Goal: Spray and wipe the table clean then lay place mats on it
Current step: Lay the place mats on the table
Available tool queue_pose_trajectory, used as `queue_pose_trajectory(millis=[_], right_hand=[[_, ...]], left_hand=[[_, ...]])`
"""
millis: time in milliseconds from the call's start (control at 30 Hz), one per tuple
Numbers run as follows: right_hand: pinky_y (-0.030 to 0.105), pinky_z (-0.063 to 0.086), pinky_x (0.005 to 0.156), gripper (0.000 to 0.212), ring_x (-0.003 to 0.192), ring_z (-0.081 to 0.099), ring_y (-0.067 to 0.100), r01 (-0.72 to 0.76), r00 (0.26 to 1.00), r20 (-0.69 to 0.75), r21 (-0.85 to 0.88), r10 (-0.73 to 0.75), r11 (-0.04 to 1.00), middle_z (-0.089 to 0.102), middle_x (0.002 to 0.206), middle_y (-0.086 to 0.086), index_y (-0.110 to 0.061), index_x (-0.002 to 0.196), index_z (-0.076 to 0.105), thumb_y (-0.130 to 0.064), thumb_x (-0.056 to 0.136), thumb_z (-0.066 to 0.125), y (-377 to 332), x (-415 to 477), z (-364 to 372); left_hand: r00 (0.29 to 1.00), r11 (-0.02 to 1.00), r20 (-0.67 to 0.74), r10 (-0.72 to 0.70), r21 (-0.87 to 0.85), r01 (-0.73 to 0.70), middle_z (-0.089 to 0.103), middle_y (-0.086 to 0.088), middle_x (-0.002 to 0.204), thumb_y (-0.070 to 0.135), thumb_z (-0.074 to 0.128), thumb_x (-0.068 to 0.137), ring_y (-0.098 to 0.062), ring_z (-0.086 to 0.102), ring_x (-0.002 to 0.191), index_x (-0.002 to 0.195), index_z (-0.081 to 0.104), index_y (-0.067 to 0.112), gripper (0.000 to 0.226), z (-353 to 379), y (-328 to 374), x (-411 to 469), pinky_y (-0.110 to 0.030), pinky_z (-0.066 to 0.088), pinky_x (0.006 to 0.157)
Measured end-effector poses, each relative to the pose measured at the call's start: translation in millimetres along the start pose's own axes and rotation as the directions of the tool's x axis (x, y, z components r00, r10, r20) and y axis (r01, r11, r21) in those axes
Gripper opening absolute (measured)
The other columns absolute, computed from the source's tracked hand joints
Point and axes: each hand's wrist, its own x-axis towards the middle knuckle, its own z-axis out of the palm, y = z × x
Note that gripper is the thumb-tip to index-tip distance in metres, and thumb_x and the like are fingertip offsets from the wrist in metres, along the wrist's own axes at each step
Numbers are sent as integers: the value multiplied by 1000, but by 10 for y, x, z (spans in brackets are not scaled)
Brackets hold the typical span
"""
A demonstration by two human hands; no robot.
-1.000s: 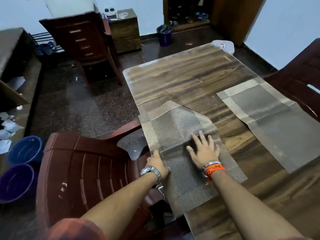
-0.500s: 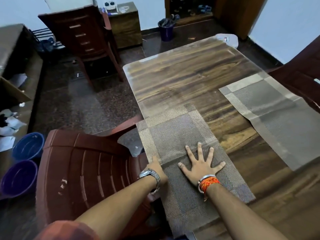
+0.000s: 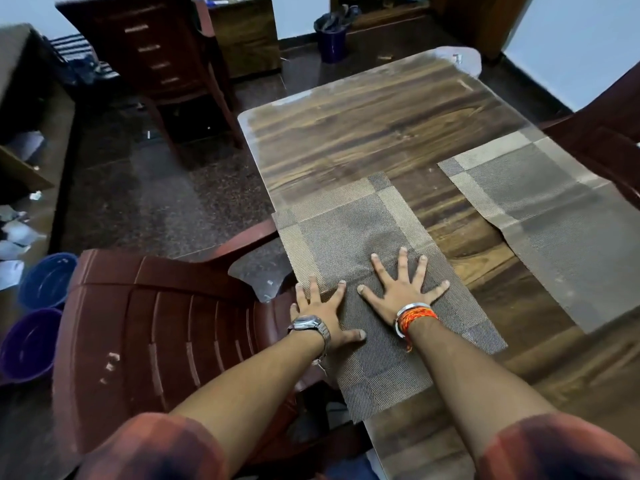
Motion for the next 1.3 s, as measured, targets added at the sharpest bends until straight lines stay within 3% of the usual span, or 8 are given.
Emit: queue_pose_trajectory(millis=[367,600,967,1100,1300], right_hand=[[82,-12,95,77,142,-33,37,-11,998,-69,-2,11,1000,-34,157,5,-66,139,-12,-89,74,22,-25,135,-11],[81,-17,94,76,142,-33,39,-20,997,-80,10,21,1000,-32,157,8,-66,140,-9,-89,75,23,-1,133,-24],[80,-18,95,74,143,-30,37,-17,993,-119,10,18,1000,-30,159,7,-67,139,-10,-89,74,20,78,69,17],[80,-17,96,75,144,-30,36,-30,990,-135,18,32,999,-28,159,7,-67,138,-12,-90,74,19,137,13,44],[80,-16,96,75,144,-29,37,-26,989,-143,19,28,999,-27,160,8,-66,139,-11,-90,74,18,133,-1,44]], left_hand=[[1000,999,-23,9,41,-8,-37,-16,151,91,61,43,-50,-34,133,144,-19,53,134,119,-24,278,-57,-5,115],[1000,1000,-8,11,-4,-11,-44,-14,147,88,64,45,-48,-39,131,143,-19,53,134,143,12,318,-53,-9,114],[1000,1000,13,11,11,-11,-42,-16,148,88,64,43,-50,-39,130,143,-23,51,138,180,80,239,-56,-2,115],[999,998,-11,35,57,-34,-41,-20,147,91,61,42,-53,-40,128,144,-23,49,138,220,113,211,-57,-9,112],[999,998,4,37,41,-37,-42,-17,147,90,62,43,-51,-39,129,142,-25,48,138,214,114,192,-59,3,114]])
